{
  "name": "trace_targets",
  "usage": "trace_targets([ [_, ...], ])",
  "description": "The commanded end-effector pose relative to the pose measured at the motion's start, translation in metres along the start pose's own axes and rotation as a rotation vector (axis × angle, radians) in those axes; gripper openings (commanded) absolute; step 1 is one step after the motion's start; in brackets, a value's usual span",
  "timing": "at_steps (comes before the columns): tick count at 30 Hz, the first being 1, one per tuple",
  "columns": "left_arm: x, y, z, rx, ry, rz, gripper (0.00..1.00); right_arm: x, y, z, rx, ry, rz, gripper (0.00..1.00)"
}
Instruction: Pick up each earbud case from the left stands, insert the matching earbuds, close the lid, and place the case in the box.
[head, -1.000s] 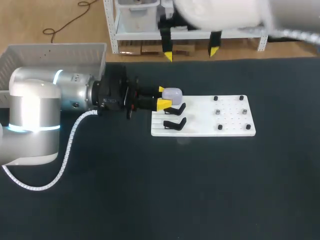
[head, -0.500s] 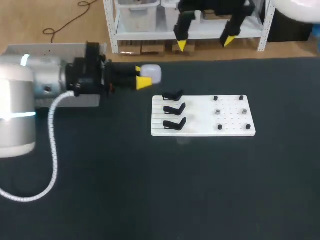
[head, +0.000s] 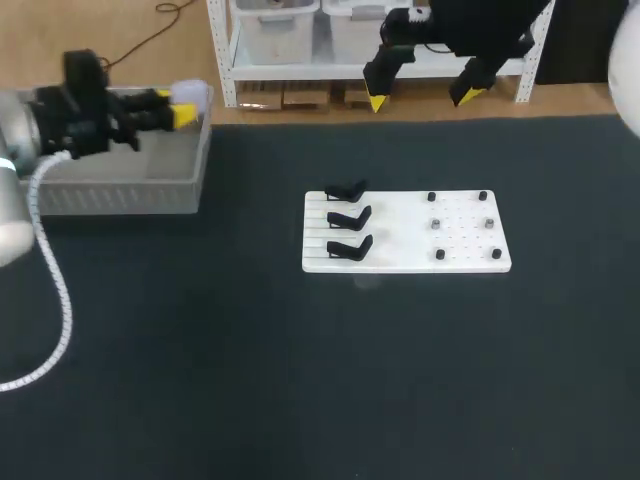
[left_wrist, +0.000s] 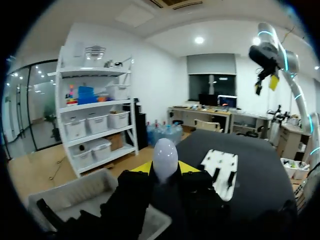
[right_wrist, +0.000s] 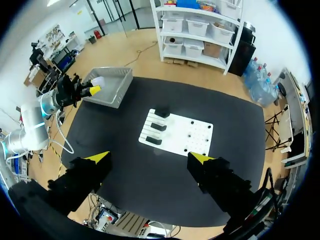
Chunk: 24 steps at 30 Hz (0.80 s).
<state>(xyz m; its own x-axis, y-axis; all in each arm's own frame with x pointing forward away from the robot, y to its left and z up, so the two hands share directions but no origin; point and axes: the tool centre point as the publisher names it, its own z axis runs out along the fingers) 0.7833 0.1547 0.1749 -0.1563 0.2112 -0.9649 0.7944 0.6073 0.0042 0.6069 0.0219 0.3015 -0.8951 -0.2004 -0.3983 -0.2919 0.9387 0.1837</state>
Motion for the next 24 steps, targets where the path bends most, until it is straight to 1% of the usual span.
trace_targets([
  [1, 0.01, 0.038, 0.001, -0.177, 0.062, 0.016, 0.0, 0.004, -0.001, 0.0, 0.0, -0.086, 0.001, 1.0],
  [3, 0.021, 0.059, 0.002, -0.216, 0.111, 0.036, 0.0, 0.004, -0.001, 0.0, 0.0, -0.086, 0.001, 1.0],
  [4, 0.028, 0.07, 0.001, -0.238, 0.12, 0.02, 0.0, 0.004, -0.001, 0.0, 0.0, -0.086, 0.001, 1.0],
  [5, 0.031, 0.075, 0.001, -0.243, 0.128, 0.019, 0.0, 0.004, -0.001, 0.0, 0.0, -0.086, 0.001, 1.0],
  [6, 0.037, 0.083, 0.001, -0.261, 0.139, 0.007, 0.0, 0.004, -0.001, 0.0, 0.0, -0.086, 0.001, 1.0],
  [10, 0.054, 0.101, 0.0, -0.29, 0.167, -0.032, 0.0, 0.004, -0.001, 0.0, 0.0, -0.086, 0.001, 1.0],
  [13, 0.064, 0.111, 0.0, -0.301, 0.186, -0.047, 0.0, 0.004, -0.001, 0.0, 0.0, -0.086, 0.001, 1.0],
  [15, 0.066, 0.112, 0.0, -0.302, 0.191, -0.051, 0.49, 0.004, -0.001, 0.0, 0.0, -0.086, 0.001, 1.0],
  [16, 0.066, 0.112, -0.001, -0.305, 0.195, -0.055, 1.0, 0.004, -0.001, 0.0, 0.0, -0.086, 0.001, 1.0],
  [20, 0.064, 0.107, -0.005, -0.31, 0.172, -0.064, 1.0, 0.004, -0.001, 0.0, 0.0, -0.086, 0.001, 1.0],
  [24, 0.062, 0.104, -0.009, -0.315, 0.169, -0.063, 1.0, 0.004, -0.001, 0.0, 0.0, -0.086, 0.001, 1.0],
])
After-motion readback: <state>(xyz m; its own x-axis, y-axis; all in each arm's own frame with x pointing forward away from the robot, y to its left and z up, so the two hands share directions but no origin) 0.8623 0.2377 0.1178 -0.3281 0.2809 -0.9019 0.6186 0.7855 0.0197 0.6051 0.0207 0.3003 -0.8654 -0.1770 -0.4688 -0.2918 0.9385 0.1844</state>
